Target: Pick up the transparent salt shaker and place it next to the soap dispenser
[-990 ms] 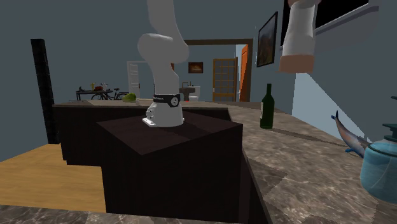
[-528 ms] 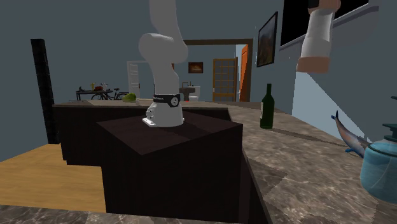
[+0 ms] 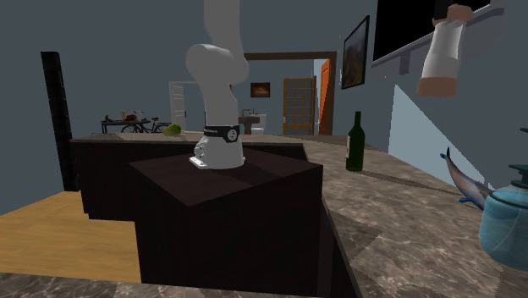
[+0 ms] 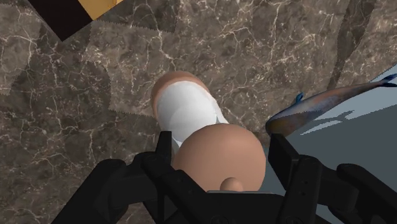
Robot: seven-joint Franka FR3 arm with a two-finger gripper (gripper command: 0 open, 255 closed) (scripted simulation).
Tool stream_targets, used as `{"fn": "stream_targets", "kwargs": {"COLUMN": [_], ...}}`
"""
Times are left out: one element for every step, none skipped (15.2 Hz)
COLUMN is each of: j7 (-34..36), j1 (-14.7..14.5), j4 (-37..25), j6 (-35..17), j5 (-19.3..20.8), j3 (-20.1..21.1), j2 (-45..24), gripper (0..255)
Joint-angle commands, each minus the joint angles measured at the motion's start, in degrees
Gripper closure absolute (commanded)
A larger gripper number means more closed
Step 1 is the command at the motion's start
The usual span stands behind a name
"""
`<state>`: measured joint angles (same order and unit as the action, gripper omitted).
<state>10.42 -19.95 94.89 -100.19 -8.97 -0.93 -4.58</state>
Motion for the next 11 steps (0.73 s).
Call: {"fn": "stream_targets", "kwargs": {"j7": [2.7, 3.9, 5.0, 6.2, 7.3, 8.5, 9.9, 9.8, 9.7, 9.6, 9.5], "j1": [-1.4, -2.0, -2.7, -3.3, -4.0, -4.7, -5.6, -5.6, -5.6, -5.6, -5.6], "j4": [-2.8, -4.5, -6.3, -8.1, -10.1, -12.3, -15.2, -14.3, -13.4, -12.5, -11.6], "j6": [-0.1, 0.1, 0.3, 0.6, 0.9, 1.4, 2.0, 1.2, 0.4, -0.4, -1.2], "j5": [0.1, 0.2, 0.4, 0.5, 0.7, 0.9, 1.2, 1.1, 1.1, 1.1, 1.1], "j3": [1.2, 1.7, 2.1, 2.6, 3.0, 3.4, 3.9, 3.8, 3.8, 3.8, 3.8], "j2": [-2.5, -3.8, -5.2, -6.6, -8.1, -9.6, -11.8, -11.6, -11.5, -11.5, -11.4], "gripper": [255, 255, 255, 255, 255, 255, 255, 255, 255, 255, 255]}}
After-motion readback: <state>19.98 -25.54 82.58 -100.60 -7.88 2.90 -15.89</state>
